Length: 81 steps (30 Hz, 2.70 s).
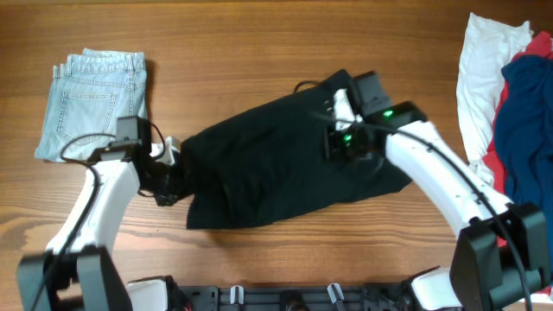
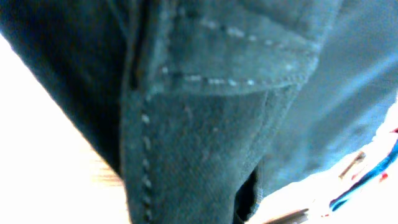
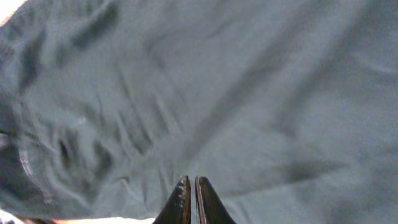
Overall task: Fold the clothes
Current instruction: 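Fold the right end over toward the left gripper with the right gripper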
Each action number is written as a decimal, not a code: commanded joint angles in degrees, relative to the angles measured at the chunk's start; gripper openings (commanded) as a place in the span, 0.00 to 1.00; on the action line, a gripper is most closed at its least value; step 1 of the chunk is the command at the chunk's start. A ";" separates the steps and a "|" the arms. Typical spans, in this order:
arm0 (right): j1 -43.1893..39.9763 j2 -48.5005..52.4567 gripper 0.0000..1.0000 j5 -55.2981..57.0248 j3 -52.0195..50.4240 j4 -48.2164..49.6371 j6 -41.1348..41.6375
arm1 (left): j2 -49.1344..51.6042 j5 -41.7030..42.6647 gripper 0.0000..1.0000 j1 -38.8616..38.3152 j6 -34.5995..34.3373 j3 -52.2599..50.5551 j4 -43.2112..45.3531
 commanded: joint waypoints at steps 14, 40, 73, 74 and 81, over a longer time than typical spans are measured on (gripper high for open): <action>17.44 5.79 0.04 -2.64 -12.83 27.23 9.55 | -7.87 7.50 0.05 0.48 1.07 18.18 -13.40; 0.48 -0.98 0.29 -9.90 -12.37 26.32 7.19 | -7.87 8.98 0.06 0.44 0.42 19.26 -10.73; -3.98 13.81 0.14 0.37 -13.94 13.44 3.52 | 7.96 -0.13 0.12 -35.19 -12.98 19.23 25.97; -3.98 13.81 0.14 0.37 -13.94 13.44 3.50 | 8.33 -0.13 0.12 -35.69 -12.96 19.23 26.73; -3.98 13.81 0.14 0.37 -13.94 13.46 3.52 | 12.11 -0.24 0.15 -38.86 -14.27 19.23 30.51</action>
